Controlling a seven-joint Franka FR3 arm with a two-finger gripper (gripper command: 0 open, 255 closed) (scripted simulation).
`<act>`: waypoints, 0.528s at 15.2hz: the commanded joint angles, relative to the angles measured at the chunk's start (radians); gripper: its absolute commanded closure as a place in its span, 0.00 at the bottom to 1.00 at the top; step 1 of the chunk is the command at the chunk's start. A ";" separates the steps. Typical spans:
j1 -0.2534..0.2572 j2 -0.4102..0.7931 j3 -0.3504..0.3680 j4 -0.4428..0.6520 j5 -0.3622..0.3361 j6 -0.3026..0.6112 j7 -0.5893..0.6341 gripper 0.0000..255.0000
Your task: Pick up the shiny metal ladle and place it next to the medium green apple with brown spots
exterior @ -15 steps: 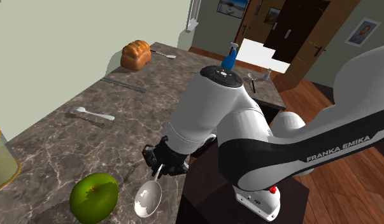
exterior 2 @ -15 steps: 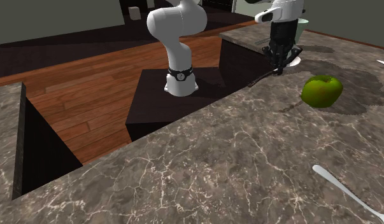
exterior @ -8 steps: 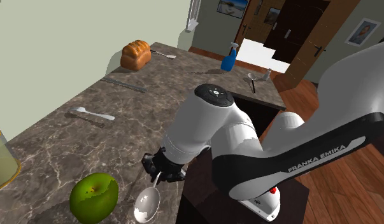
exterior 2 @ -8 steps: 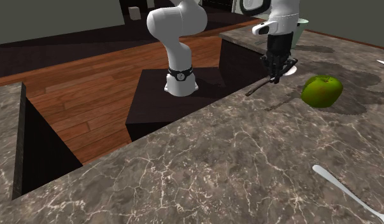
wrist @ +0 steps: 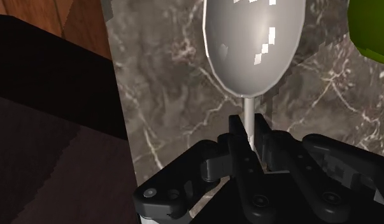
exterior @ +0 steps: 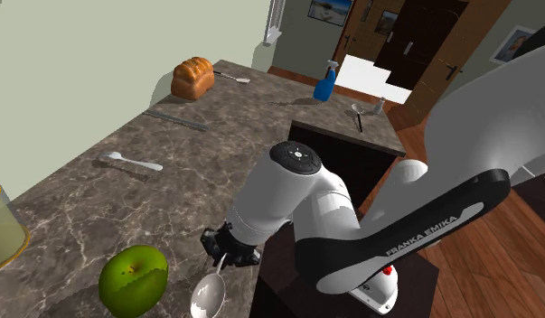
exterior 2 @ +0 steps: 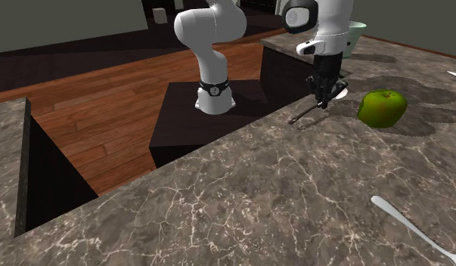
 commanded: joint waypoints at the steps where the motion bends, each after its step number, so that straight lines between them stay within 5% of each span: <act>1: -0.002 0.004 0.002 -0.002 -0.001 0.007 0.001 1.00; 6: -0.002 0.004 0.002 -0.002 -0.001 0.007 0.001 1.00; 7: -0.002 0.004 0.002 -0.002 -0.001 0.007 0.001 0.00; 8: -0.002 0.004 0.002 -0.002 -0.001 0.007 0.001 0.00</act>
